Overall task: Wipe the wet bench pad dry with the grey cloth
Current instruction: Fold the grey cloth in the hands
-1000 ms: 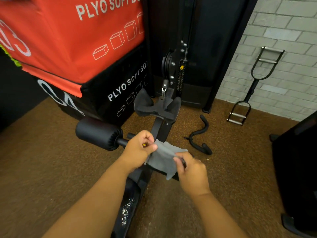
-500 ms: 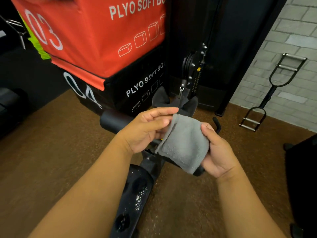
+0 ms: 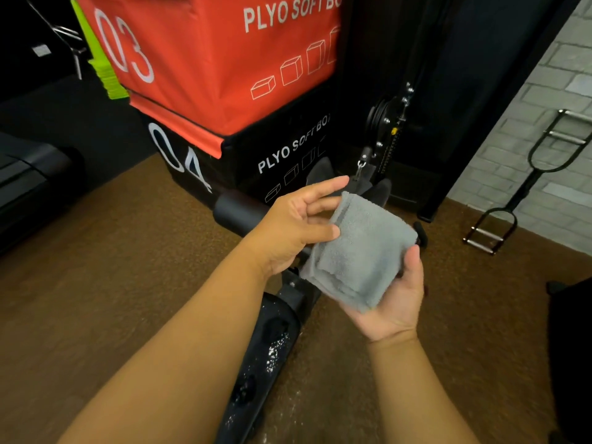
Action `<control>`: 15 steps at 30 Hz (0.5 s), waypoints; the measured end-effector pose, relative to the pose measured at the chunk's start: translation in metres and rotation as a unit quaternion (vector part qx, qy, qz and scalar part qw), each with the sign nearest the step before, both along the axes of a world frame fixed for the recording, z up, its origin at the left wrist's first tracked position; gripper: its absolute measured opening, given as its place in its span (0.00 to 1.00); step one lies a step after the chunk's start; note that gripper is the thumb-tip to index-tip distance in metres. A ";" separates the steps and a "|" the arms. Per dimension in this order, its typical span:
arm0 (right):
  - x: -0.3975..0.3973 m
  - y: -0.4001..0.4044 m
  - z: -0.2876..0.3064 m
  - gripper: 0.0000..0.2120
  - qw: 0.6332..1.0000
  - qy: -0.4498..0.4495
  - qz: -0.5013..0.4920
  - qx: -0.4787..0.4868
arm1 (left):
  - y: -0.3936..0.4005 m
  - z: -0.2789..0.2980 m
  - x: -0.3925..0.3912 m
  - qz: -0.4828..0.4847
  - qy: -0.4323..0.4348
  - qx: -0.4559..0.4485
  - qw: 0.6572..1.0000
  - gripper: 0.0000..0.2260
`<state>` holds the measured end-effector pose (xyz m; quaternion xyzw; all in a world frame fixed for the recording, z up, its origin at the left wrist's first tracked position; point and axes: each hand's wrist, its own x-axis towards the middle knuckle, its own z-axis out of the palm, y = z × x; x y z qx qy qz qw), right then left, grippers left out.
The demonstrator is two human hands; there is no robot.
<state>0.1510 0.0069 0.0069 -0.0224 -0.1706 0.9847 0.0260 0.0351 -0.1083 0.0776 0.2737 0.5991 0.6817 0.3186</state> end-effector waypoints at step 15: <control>-0.026 -0.058 -0.117 0.35 0.951 -0.265 0.148 0.055 | -0.095 -0.169 -0.012 0.194 0.077 -0.329 0.921 0.14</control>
